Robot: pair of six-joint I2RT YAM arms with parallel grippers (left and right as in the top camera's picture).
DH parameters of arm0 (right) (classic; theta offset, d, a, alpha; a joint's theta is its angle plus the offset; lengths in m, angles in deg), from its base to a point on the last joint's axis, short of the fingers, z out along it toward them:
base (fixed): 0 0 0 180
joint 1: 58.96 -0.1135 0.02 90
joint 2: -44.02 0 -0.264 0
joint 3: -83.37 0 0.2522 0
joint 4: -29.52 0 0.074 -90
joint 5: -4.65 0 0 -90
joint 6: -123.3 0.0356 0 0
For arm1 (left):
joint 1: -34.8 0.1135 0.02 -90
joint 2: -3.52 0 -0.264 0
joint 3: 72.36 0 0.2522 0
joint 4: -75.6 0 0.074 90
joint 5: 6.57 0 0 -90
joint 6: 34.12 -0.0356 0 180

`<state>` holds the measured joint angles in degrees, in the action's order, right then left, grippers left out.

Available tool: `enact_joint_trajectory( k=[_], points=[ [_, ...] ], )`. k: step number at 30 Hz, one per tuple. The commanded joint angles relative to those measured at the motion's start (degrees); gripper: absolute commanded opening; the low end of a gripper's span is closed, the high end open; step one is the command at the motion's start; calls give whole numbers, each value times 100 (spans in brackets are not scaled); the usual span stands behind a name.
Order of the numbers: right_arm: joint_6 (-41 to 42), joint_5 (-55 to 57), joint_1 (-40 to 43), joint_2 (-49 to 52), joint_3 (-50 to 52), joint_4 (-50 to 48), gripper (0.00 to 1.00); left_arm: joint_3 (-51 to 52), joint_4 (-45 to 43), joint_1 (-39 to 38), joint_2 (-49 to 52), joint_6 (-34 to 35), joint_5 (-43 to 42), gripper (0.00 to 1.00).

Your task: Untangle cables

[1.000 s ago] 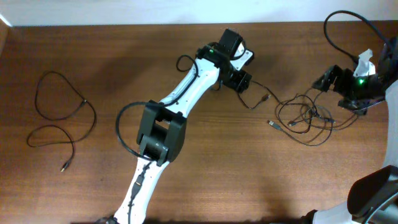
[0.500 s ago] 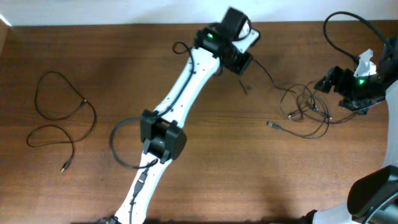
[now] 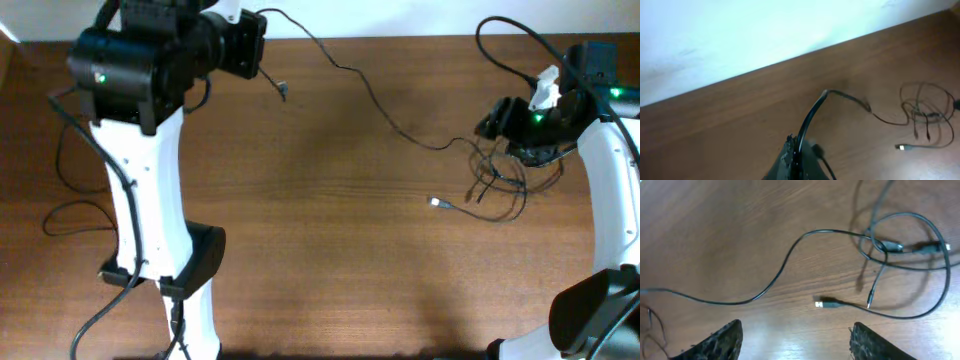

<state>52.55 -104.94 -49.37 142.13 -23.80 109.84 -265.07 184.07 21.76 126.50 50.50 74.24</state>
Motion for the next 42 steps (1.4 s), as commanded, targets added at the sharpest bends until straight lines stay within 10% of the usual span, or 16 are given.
enact_joint_trajectory(
  k=[1, 13, 16, 26, 28, 36, 42],
  points=[
    [415, 157, -70, 188, 31, 28, 65, -83, 133, 219, -326, -28, 155, 0],
    [562, -177, -1187, 1228, 31, -874, 65, 94, -645, 1744, -2448, 214, 151, 0],
    [2024, 518, -1937, 1561, 31, -1158, 64, 214, -662, 1744, -2448, 212, 153, 0],
    [2306, 981, -2618, 2793, 33, -1762, 37, 979, -892, 1744, -2448, 236, 105, 0],
    [2302, 1025, -2656, 2876, 31, -1847, 4, 981, -872, 1744, -2430, 236, 107, 0],
    [195, 1353, -1198, 540, -2931, 1593, 4, 1738, -793, 1744, -1792, 275, 308, 0],
    [2, 1403, 393, -98, -2990, 2426, 4, 1952, -1187, 1744, -1696, 271, 1204, 0]
  ],
)
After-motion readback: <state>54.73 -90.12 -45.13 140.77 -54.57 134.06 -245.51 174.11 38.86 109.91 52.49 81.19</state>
